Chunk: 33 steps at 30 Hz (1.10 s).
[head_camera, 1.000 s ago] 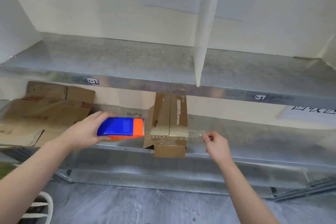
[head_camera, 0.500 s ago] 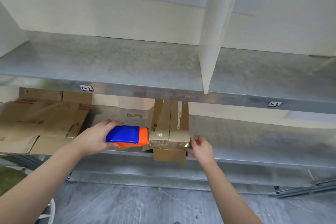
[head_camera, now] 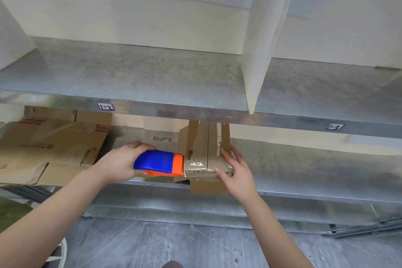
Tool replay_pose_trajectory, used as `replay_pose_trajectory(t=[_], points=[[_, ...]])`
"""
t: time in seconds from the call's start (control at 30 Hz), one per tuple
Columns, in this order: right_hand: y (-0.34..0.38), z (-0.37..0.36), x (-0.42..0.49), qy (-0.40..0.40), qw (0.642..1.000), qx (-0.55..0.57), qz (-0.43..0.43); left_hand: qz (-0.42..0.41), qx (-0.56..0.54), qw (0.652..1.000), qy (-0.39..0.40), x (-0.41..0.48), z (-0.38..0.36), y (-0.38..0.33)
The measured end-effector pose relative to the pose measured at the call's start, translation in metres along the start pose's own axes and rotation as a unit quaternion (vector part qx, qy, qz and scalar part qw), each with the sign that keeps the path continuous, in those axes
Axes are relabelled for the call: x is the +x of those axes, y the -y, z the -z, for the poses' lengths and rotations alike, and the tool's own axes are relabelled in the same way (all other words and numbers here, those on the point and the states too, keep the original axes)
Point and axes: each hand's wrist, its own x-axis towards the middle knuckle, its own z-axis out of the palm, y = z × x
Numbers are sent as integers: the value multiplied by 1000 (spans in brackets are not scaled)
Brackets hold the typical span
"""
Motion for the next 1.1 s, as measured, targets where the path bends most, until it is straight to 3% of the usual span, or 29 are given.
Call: replay_pose_trajectory(t=[0.13, 0.43, 0.63, 0.9, 1.1], points=[[0, 2, 3, -9, 1000, 4, -18, 18, -7, 999, 49, -20, -6, 24], [5, 2, 6, 3, 999, 7, -34, 19, 16, 999, 39, -40, -13, 53], [3, 2, 5, -3, 1000, 9, -27, -2, 78, 996, 37, -20, -23, 17], [4, -1, 2, -1, 1000, 7, -23, -10, 121, 988, 95, 12, -29, -12], [5, -3, -1, 4, 1000, -12, -16, 35, 81, 989, 116, 26, -45, -29]])
